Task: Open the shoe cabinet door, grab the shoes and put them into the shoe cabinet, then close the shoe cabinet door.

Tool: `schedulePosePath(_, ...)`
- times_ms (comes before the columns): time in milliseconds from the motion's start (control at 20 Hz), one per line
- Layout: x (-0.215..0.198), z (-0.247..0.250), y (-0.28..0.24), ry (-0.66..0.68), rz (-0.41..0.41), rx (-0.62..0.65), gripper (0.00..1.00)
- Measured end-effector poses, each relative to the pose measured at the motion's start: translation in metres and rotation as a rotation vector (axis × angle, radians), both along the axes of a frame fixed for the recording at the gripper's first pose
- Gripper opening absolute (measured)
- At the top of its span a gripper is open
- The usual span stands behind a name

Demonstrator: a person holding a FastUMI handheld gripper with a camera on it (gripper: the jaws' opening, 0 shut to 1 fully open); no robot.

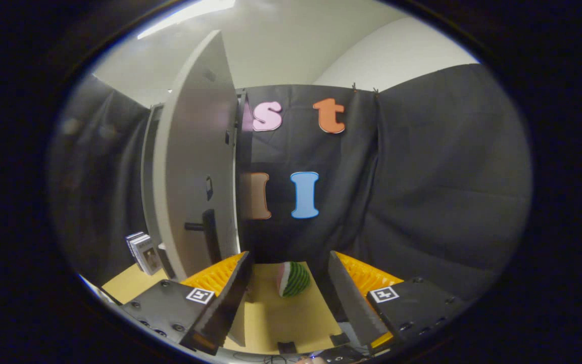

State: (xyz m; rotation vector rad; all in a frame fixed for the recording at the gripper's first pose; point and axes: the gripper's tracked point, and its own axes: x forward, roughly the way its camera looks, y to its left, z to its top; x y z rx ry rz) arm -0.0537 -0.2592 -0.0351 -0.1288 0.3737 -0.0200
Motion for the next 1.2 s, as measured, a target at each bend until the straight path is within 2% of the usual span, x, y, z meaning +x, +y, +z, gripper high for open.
schedulePosePath(250, 0.065, -0.037, -0.008, 0.02, 0.046, 0.063, 0.95)
schedulePosePath(500, 0.101, -0.062, 0.005, 0.04, 0.065, 0.092, 0.95)
schedulePosePath(800, 0.107, -0.066, 0.027, 0.035, 0.115, 0.045, 0.95)
schedulePosePath(1200, 0.105, -0.065, 0.037, 0.031, 0.1, 0.039, 0.92)
